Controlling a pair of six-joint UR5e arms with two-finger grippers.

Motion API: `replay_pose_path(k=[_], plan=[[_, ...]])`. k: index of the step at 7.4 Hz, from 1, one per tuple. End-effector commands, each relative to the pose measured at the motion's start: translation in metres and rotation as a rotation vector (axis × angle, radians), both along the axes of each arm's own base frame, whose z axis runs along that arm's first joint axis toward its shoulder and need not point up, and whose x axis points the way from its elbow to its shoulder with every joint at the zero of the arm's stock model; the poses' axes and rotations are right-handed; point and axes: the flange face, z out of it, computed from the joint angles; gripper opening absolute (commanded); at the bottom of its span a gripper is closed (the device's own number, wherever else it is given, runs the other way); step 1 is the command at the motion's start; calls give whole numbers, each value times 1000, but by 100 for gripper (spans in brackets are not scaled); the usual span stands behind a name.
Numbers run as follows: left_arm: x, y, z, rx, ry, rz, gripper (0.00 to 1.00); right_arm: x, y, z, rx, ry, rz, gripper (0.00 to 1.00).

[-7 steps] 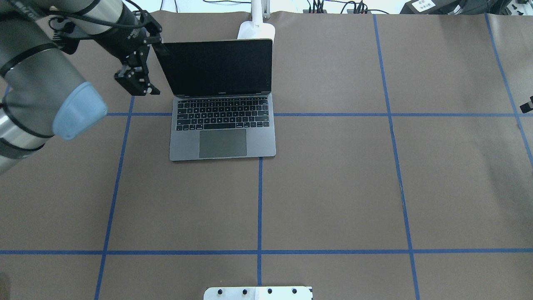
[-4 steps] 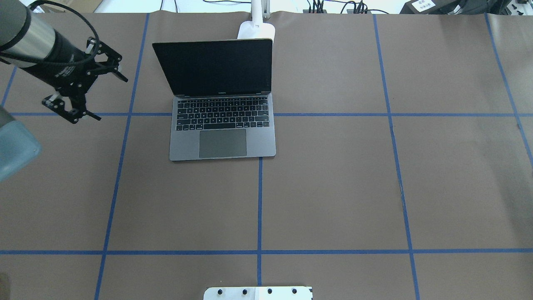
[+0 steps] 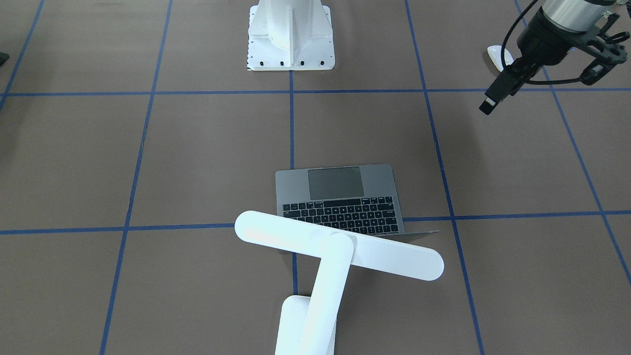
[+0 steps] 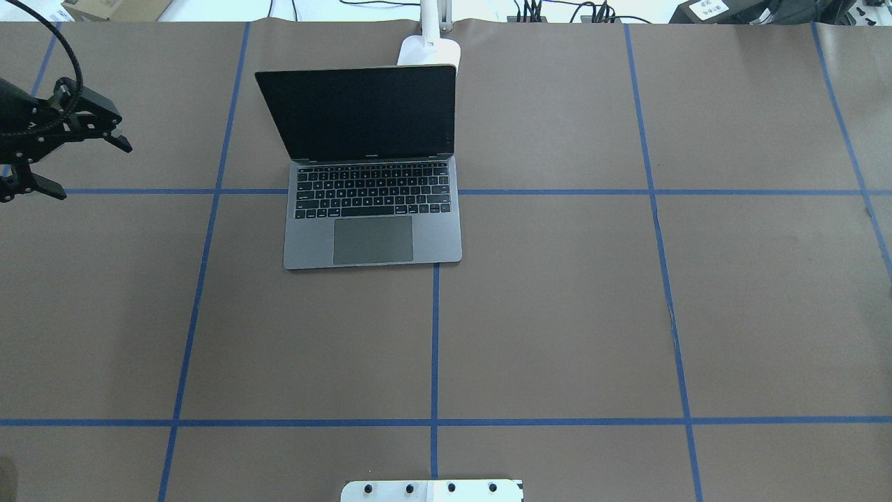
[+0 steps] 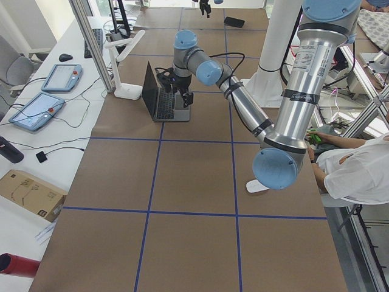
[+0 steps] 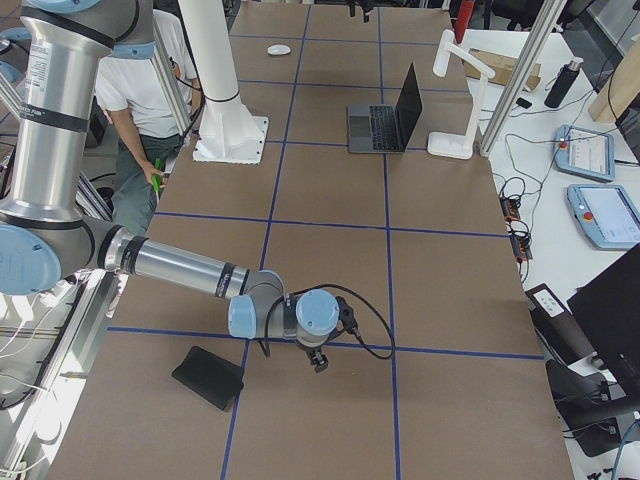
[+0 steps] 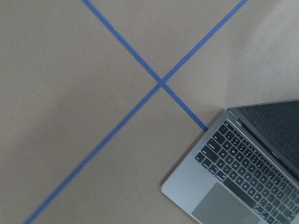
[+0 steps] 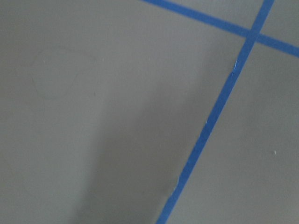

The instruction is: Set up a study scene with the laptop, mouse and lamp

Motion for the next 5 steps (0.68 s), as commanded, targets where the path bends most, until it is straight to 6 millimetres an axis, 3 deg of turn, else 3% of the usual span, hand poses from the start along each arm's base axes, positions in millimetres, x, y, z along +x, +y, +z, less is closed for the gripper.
replay_pose_path(k=[1, 4, 5], plan=[[-17, 4, 6, 109, -35, 57, 100, 27, 33, 43, -16, -38, -132, 97], [-21, 10, -5, 136, -23, 55, 100, 31, 61, 58, -159, -97, -221, 97], [-23, 13, -9, 145, -19, 55, 100, 28, 51, 55, -221, -109, -238, 97]])
